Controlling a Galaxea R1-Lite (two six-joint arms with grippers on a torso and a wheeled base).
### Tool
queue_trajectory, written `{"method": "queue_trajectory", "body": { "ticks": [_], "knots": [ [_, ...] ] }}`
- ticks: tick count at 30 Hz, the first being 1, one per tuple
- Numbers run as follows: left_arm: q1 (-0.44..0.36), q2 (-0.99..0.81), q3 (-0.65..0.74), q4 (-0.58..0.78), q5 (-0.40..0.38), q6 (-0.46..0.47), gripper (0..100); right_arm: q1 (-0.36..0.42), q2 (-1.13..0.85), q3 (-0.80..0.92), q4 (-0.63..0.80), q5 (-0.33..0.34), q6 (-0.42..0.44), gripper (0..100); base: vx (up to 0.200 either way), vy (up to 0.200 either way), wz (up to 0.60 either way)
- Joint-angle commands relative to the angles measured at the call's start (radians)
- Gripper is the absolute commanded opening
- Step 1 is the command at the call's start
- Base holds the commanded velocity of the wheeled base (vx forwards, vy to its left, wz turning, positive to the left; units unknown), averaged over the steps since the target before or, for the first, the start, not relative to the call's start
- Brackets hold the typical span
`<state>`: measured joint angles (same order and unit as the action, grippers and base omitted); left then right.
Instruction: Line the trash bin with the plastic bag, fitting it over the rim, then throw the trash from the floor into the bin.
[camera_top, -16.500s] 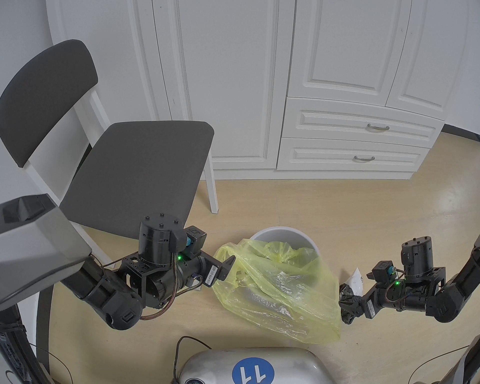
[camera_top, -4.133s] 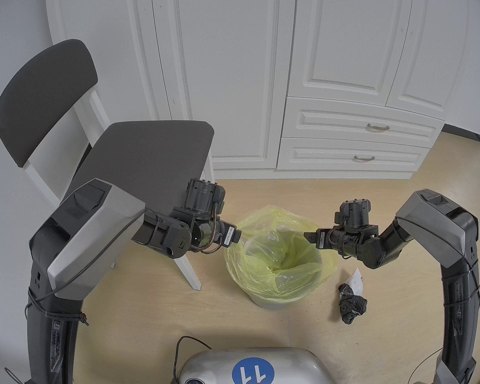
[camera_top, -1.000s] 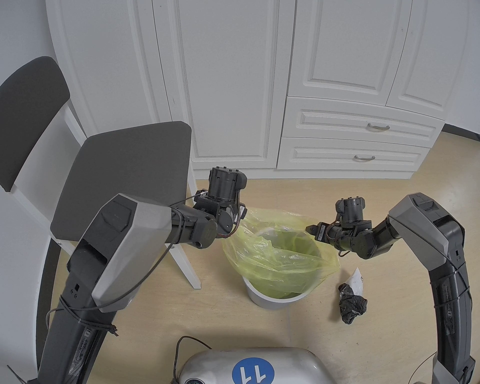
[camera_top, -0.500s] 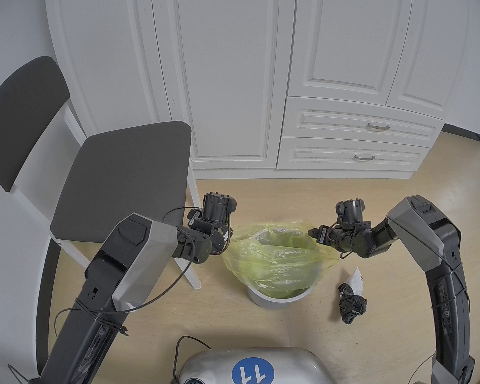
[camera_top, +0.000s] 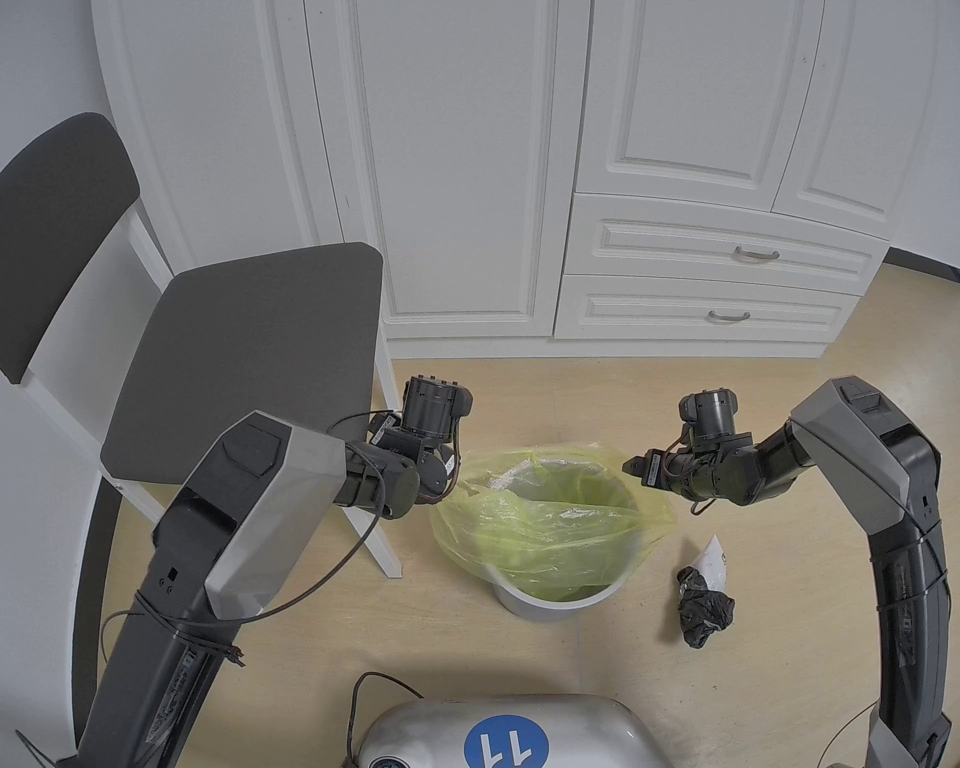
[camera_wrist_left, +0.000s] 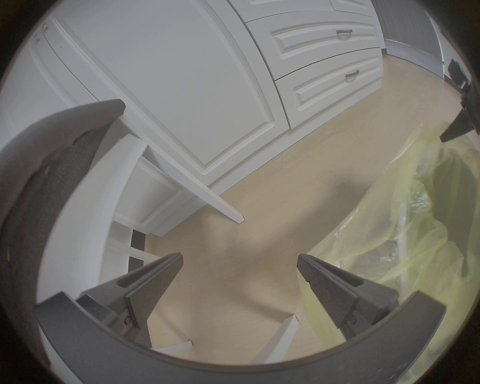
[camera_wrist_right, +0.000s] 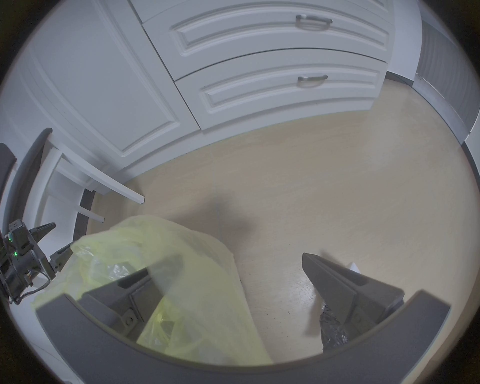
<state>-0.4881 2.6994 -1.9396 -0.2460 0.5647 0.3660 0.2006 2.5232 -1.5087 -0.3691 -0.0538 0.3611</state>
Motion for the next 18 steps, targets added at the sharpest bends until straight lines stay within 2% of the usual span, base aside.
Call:
{"method": "queue_trajectory", "body": {
  "ticks": [1,3,5,9,11,13,17,18],
  "knots": [
    [-0.017,-0.165,0.139,-0.01,0.0,0.022,100,0.01,-0.144,0.101,-0.001,0.0,-0.057,100,0.0,0.0,0.0],
    [-0.027,-0.204,0.18,-0.015,0.0,0.022,100,0.013,-0.187,0.15,-0.004,0.0,-0.113,100,0.0,0.0,0.0],
    [-0.035,-0.22,0.194,-0.015,0.0,0.014,100,0.017,-0.218,0.179,-0.004,0.0,-0.131,100,0.0,0.0,0.0],
    [-0.047,-0.248,0.22,-0.018,-0.003,0.004,100,0.075,-0.25,0.245,-0.016,0.0,-0.146,100,0.0,0.0,0.0],
    [-0.047,-0.248,0.22,-0.018,-0.003,0.004,100,0.075,-0.25,0.245,-0.016,0.0,-0.146,100,0.0,0.0,0.0],
    [-0.056,-0.28,0.287,-0.07,-0.003,0.001,100,0.149,-0.239,0.295,-0.079,-0.001,-0.145,100,0.0,0.0,0.0],
    [-0.06,-0.322,0.373,-0.131,-0.009,0.004,100,0.192,-0.198,0.309,-0.126,-0.008,-0.143,100,0.0,0.0,0.0],
    [-0.061,-0.359,0.447,-0.177,-0.011,0.004,100,0.21,-0.153,0.308,-0.145,-0.015,-0.146,100,0.0,0.0,0.0]
  ]
}}
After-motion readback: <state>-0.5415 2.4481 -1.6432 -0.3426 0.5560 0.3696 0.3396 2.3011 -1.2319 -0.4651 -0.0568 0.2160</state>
